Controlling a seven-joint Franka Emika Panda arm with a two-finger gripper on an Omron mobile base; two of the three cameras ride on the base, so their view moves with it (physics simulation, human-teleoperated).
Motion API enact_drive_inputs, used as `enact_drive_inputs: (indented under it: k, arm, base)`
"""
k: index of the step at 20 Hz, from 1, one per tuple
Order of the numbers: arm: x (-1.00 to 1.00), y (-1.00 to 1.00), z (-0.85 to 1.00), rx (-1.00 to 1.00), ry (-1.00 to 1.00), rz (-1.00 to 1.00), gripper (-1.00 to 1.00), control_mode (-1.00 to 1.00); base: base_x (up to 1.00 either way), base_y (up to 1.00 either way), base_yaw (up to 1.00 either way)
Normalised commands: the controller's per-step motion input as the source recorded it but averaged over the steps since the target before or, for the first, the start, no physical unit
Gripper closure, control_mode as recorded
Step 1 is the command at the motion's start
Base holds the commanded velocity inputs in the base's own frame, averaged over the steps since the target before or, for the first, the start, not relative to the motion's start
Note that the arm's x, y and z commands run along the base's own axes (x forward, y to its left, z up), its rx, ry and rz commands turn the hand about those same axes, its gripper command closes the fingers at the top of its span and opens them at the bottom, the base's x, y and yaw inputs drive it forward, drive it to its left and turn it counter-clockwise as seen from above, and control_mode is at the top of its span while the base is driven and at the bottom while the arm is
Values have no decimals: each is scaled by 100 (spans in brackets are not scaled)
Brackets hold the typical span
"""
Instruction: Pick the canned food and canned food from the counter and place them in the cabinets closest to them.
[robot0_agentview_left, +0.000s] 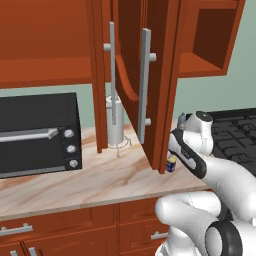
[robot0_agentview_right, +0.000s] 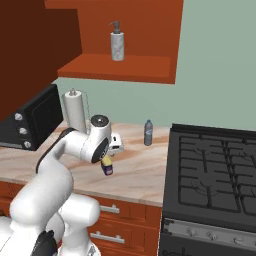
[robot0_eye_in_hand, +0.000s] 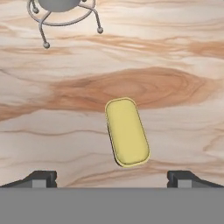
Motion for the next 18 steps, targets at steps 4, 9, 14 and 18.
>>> enact_drive_inputs:
  k: [4, 9, 14, 18]
  arm:
    - [31, 0, -34, 0, 7, 5, -100, -100]
    - [33, 0, -33, -1, 6, 4, -100, -100]
    - [29, 0, -34, -2, 3, 3, -100, -100]
    - [23, 0, -30, -4, 0, 2, -100, -100]
  base:
    - [0, 0, 0]
    - [0, 0, 0]
    - [0, 0, 0]
    - [0, 0, 0]
